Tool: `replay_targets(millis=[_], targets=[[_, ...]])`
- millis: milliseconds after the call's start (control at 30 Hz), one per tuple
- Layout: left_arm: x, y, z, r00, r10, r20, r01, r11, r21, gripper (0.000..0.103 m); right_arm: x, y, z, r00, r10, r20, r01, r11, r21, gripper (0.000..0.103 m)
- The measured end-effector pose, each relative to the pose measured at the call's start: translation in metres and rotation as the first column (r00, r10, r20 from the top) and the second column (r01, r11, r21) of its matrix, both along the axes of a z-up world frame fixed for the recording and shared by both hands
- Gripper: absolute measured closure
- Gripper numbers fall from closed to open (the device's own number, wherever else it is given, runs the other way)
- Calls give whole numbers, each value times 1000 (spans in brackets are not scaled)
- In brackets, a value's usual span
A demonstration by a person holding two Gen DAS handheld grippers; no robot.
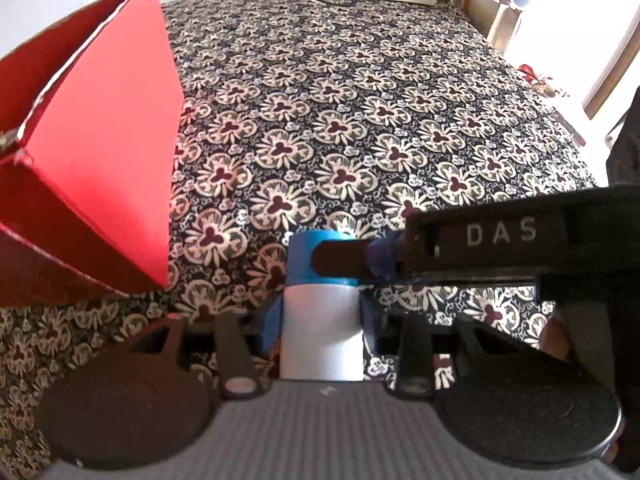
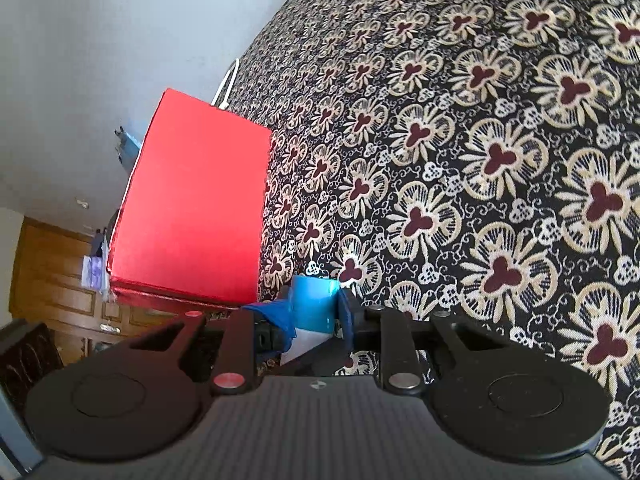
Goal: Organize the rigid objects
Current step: 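Lift the white bottle off the bedspread with the right gripper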
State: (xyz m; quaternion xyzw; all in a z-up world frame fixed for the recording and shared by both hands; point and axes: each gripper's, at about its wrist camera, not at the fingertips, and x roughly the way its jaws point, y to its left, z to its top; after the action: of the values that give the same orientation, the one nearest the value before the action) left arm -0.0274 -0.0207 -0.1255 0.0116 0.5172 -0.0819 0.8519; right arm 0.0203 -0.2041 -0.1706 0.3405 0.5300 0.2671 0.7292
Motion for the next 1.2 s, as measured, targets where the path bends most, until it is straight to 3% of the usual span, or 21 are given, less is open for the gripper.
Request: replay_targets(millis=[167, 267, 500, 567, 767, 1200], targets=[[-3, -1, 0, 1000, -1, 8, 1, 1000, 11, 65, 1, -3, -1, 1000, -1, -5, 1, 1000, 3, 98], [-4, 0, 0, 1000, -2, 2, 2, 1000, 10, 49, 1, -2, 0, 1000, 7, -1, -7, 1000, -3, 98], [-11, 9, 2, 1000, 3, -13, -3, 1000, 2, 43, 1, -1, 5, 999, 38, 1, -38, 999, -16, 94], [-15, 14, 3, 1000, 8, -13, -8, 1000, 1, 44, -1, 3, 5, 999, 54, 4, -54, 998, -17, 94], [-18, 14, 1, 1000, -4, -16, 3, 1000, -18, 65, -8, 16, 4, 998, 63, 15, -62, 998, -7, 94], [-19, 23, 3, 1000, 8, -29, -11, 996, -86, 66, -11, 9, -6, 996, 70, -51, -66, 995, 69, 91]])
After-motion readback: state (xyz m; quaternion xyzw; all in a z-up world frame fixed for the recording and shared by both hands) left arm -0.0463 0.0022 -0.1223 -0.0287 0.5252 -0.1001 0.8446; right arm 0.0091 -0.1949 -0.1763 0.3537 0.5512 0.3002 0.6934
